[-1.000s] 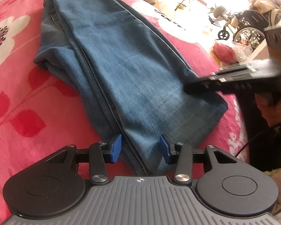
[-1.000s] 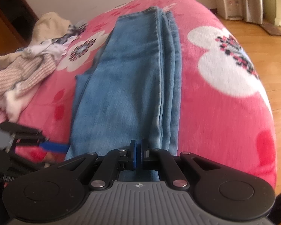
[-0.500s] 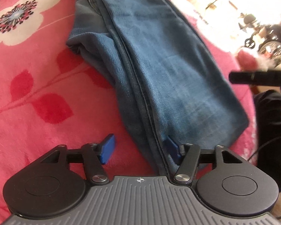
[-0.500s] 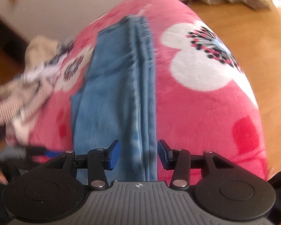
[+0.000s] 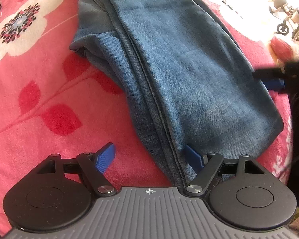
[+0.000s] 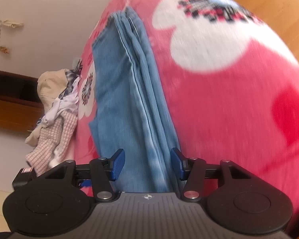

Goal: Fold clothes
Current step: 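Lower both open grippers onto the folded jeans edge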

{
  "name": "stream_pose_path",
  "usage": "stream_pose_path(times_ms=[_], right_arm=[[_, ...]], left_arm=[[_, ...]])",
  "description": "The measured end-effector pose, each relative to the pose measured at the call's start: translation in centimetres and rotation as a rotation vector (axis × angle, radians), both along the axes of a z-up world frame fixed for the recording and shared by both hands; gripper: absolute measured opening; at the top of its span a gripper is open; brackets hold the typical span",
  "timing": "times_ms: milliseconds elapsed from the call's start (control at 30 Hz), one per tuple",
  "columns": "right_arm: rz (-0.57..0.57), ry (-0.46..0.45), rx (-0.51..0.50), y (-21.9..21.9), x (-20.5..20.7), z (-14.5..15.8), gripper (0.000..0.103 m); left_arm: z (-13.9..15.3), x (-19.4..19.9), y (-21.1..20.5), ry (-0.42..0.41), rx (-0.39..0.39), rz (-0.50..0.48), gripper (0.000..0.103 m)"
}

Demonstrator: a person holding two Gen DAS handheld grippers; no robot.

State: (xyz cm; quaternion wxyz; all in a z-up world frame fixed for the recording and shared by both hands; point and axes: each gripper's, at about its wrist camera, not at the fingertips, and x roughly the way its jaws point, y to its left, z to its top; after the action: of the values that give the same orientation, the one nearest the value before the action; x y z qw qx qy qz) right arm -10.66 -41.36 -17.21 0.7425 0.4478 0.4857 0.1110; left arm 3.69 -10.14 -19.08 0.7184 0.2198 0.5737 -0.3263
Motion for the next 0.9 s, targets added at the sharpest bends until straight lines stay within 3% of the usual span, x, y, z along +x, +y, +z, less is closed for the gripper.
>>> stream_pose_path(times_ms=[200,600,900], right_arm=[[0.009,0.031,0.075,0.5,-1.9,-0.9,0.053],[-0.033,0.026,0.051,0.2,0.6,-0.9,0.051],[0.003,0.06,0.068,0.7,-1.1,-1.4,0.046]], left_arm=[[0.0,-0.1,0.4,-0.008,0.004,-0.002,0.078],[0.0,-0.1,1.3,-0.014,0.005,-0.01,0.079],[0.1,-0.1,2.1,-0.025,0.008,-0.023,0.079]])
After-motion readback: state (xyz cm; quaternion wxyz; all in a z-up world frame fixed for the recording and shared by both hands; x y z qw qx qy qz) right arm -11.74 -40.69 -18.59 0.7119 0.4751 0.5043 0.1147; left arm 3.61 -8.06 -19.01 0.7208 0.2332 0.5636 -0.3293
